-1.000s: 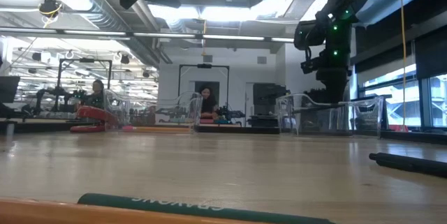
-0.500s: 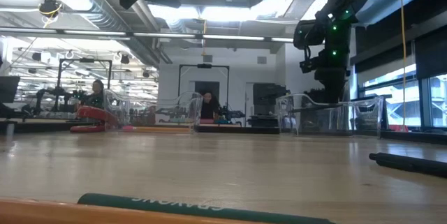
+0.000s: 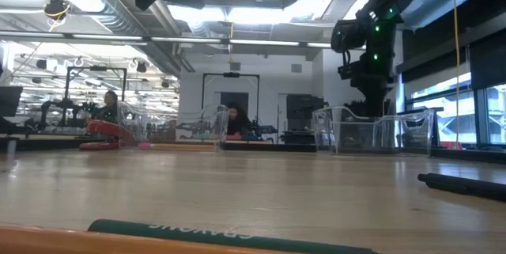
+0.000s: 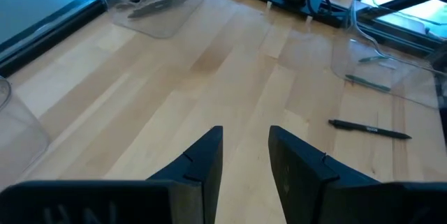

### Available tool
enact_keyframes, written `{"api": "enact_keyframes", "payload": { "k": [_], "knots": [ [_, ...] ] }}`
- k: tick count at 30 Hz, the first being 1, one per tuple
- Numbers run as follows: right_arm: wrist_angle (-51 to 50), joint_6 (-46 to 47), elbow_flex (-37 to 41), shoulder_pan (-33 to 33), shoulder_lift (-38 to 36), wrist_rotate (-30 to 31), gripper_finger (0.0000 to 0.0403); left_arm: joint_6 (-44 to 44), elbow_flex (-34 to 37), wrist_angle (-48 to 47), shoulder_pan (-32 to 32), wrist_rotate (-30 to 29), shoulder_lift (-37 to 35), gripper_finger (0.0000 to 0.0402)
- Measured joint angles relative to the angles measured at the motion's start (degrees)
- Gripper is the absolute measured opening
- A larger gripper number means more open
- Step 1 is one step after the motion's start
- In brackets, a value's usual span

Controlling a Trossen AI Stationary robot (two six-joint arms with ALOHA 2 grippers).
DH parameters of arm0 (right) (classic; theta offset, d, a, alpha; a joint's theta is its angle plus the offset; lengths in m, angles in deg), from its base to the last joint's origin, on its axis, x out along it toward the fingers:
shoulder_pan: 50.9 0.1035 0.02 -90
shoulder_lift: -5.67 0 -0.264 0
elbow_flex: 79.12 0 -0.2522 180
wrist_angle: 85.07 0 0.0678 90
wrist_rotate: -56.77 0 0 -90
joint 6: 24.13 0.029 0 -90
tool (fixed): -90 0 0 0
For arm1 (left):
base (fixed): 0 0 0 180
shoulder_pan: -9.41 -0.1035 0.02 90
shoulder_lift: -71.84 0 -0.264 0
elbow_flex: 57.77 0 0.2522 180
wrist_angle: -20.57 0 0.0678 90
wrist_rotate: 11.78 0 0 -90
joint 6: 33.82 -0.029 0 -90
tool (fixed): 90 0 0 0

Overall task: Sort crayons/erasers/pens/pencils in bins
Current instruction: Put the bottom right yellow pencil into the top left transparent bin

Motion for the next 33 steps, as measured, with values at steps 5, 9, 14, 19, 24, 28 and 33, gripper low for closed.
{"api": "enact_keyframes", "payload": {
  "k": [5, 9, 14, 19, 24, 28, 33],
  "knots": [
    [-10.8, 5.1, -7.2, 2.4, -0.8, -2.3, 0.0135, 0.6, 0.0, -0.2, 0.0, 4.6, -1.1, 0.0110],
    [-11.9, 7.7, -10.2, 8.1, -4.5, -3.0, 0.0135, 5.0, 0.0, -3.9, 0.4, 8.8, -3.1, 0.0110],
    [-11.2, 12.1, -10.3, 18.0, -10.8, -2.9, 0.0135, 17.0, 0.0, -13.8, 4.1, 10.9, -5.2, 0.0110],
    [-4.7, 13.9, -10.2, 29.1, -14.6, -3.0, 0.0135, 29.8, 0.0, -19.3, 10.0, 12.9, -5.7, 0.0110],
    [1.4, 13.6, -10.2, 40.9, -15.0, -6.1, 0.0135, 31.9, 0.0, -19.6, 15.1, 12.6, -5.7, 0.0110],
    [4.7, 13.6, -10.2, 51.6, -12.9, -6.1, 0.0135, 31.6, 0.0, -19.6, 17.7, 11.3, -5.7, 0.0110],
    [13.9, 16.3, -10.2, 63.8, -8.5, -5.9, 0.0135, 29.4, 0.0, -19.6, 21.2, 11.0, -5.7, 0.0110]
  ]
}}
